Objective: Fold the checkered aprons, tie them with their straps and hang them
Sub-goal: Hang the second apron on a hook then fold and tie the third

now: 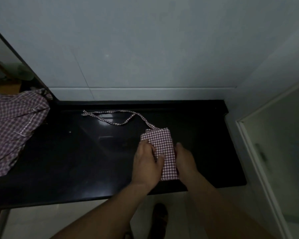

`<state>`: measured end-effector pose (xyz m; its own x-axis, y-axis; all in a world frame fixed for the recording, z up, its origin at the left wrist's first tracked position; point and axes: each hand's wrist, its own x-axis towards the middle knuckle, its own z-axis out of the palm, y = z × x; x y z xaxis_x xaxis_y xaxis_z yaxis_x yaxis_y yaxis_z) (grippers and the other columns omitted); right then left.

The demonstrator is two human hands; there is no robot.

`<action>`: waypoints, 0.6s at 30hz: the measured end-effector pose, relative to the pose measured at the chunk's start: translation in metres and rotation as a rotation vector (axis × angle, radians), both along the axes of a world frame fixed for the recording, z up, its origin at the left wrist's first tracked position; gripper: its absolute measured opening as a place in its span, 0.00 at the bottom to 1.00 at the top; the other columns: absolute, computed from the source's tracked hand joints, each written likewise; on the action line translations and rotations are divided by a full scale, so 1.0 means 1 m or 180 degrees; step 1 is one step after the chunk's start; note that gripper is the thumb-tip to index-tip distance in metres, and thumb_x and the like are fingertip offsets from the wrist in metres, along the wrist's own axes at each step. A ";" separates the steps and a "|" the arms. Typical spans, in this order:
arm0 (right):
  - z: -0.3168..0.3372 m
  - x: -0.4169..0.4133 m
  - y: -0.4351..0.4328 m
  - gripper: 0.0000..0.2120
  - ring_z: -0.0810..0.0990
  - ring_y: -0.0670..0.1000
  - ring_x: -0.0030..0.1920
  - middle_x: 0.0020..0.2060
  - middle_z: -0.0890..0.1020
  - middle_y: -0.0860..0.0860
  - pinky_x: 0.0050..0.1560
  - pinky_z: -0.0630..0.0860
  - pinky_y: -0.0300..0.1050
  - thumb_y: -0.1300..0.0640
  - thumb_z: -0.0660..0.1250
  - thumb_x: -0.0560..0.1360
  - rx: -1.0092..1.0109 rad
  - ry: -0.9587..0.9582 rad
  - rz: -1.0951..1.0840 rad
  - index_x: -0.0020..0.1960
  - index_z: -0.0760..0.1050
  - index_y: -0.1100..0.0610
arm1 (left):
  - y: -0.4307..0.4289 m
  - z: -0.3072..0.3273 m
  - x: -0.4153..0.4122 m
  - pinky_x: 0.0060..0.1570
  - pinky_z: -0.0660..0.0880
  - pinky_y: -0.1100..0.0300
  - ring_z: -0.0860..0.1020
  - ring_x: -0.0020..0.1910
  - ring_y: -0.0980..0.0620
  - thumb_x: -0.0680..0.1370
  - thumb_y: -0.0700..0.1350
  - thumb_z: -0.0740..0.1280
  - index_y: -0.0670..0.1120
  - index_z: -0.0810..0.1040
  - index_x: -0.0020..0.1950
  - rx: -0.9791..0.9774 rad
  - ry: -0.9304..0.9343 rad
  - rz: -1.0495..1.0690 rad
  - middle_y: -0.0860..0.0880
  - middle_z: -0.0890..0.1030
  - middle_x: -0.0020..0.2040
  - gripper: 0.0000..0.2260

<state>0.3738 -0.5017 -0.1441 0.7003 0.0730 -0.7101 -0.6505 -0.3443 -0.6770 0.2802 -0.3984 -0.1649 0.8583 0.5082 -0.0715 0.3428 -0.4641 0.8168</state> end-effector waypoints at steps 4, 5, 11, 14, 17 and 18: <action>-0.011 0.002 -0.020 0.18 0.83 0.51 0.47 0.47 0.84 0.50 0.49 0.79 0.49 0.41 0.58 0.84 -0.0764 -0.1010 0.1112 0.51 0.80 0.52 | -0.012 -0.010 -0.002 0.82 0.51 0.42 0.50 0.84 0.46 0.81 0.50 0.65 0.47 0.71 0.63 0.0767 0.0527 -0.0202 0.46 0.59 0.82 0.12; -0.016 0.003 -0.023 0.15 0.82 0.51 0.47 0.46 0.83 0.50 0.47 0.78 0.47 0.43 0.60 0.84 -0.0989 -0.1234 0.1320 0.51 0.78 0.53 | -0.013 -0.009 -0.002 0.82 0.47 0.43 0.48 0.84 0.47 0.81 0.49 0.64 0.47 0.71 0.66 0.0886 0.0537 -0.0236 0.46 0.57 0.83 0.14; -0.022 0.001 -0.023 0.07 0.77 0.45 0.45 0.51 0.75 0.47 0.40 0.72 0.41 0.52 0.68 0.81 -0.1234 -0.2062 0.1340 0.54 0.70 0.48 | -0.006 -0.013 0.008 0.81 0.40 0.41 0.33 0.83 0.50 0.85 0.55 0.52 0.52 0.42 0.86 0.1543 0.0860 -0.1300 0.49 0.37 0.85 0.32; -0.027 0.005 -0.023 0.09 0.77 0.48 0.48 0.54 0.73 0.47 0.45 0.78 0.47 0.56 0.66 0.81 -0.1271 -0.2521 0.1771 0.58 0.72 0.45 | -0.008 -0.025 0.008 0.80 0.36 0.40 0.32 0.82 0.47 0.85 0.60 0.47 0.56 0.37 0.85 0.1782 0.1021 -0.1377 0.46 0.34 0.84 0.31; -0.025 0.018 -0.023 0.09 0.79 0.47 0.47 0.55 0.75 0.47 0.46 0.78 0.48 0.55 0.64 0.82 -0.0998 -0.2105 0.2097 0.56 0.71 0.41 | -0.014 -0.029 0.011 0.80 0.38 0.37 0.32 0.82 0.46 0.85 0.60 0.47 0.56 0.38 0.85 0.1878 0.1098 -0.1297 0.45 0.35 0.84 0.31; -0.023 0.025 -0.022 0.10 0.80 0.46 0.47 0.54 0.77 0.47 0.45 0.78 0.47 0.55 0.65 0.81 -0.1023 -0.2012 0.2164 0.54 0.69 0.40 | -0.014 -0.028 0.012 0.80 0.39 0.38 0.32 0.82 0.47 0.85 0.60 0.48 0.56 0.39 0.85 0.1790 0.1067 -0.1304 0.46 0.35 0.85 0.31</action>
<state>0.3991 -0.5237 -0.1672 0.8384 0.4702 -0.2755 0.2045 -0.7401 -0.6407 0.2923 -0.4120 -0.1932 0.9638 0.1913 -0.1859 0.2415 -0.9217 0.3035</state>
